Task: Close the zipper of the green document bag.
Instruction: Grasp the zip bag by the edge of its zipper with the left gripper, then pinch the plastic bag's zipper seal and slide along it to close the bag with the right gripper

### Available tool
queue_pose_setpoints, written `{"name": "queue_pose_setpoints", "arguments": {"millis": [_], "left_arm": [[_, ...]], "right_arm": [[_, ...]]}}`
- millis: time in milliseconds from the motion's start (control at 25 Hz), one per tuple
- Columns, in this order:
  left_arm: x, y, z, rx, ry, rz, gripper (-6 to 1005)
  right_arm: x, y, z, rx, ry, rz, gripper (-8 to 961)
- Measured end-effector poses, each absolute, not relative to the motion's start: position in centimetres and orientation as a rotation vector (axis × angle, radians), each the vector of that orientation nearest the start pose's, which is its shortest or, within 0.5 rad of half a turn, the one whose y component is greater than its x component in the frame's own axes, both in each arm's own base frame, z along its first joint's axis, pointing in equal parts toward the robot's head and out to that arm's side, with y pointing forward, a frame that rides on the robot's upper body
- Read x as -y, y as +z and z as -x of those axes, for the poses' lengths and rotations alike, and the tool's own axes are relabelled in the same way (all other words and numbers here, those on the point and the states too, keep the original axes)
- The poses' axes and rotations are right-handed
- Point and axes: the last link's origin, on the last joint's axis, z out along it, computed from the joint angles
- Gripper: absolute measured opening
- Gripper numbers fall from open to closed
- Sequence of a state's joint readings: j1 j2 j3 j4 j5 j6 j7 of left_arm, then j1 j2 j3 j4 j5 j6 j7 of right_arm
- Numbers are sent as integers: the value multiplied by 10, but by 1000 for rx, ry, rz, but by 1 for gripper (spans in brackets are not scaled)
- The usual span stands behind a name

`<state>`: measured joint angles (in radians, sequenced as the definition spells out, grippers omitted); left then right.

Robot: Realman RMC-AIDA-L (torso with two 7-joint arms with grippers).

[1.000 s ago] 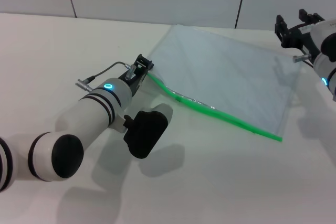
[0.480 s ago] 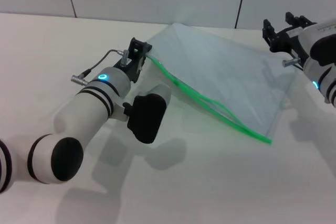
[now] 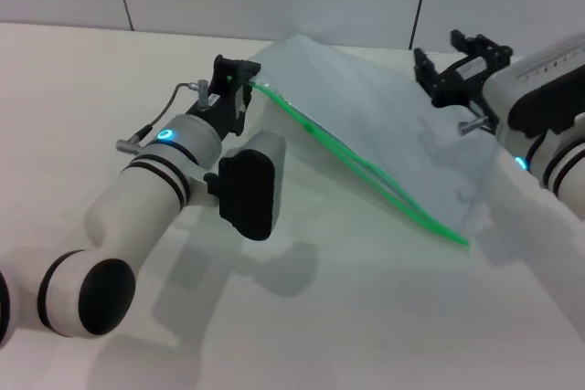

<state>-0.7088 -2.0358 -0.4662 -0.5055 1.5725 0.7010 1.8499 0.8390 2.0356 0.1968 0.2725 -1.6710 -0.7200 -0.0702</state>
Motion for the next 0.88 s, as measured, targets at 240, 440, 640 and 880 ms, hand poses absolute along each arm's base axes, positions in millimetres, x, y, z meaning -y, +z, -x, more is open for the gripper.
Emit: {"name": "queue_pose_setpoints", "arguments": {"millis": [240, 440, 640, 880], "left_arm": [[-397, -82, 235, -746, 462, 1767, 46], [-393, -81, 236, -742, 413, 1756, 47], [-390, -79, 239, -720, 399, 1754, 47], [-389, -77, 245, -714, 416, 1752, 47]], "right_arm": [[-410, -90, -218, -302, 464, 2097, 544], [-392, -97, -210, -205, 542, 2152, 544], [-371, -108, -200, -90, 615, 2235, 543], [-355, -115, -195, -54, 688, 2314, 543]]}}
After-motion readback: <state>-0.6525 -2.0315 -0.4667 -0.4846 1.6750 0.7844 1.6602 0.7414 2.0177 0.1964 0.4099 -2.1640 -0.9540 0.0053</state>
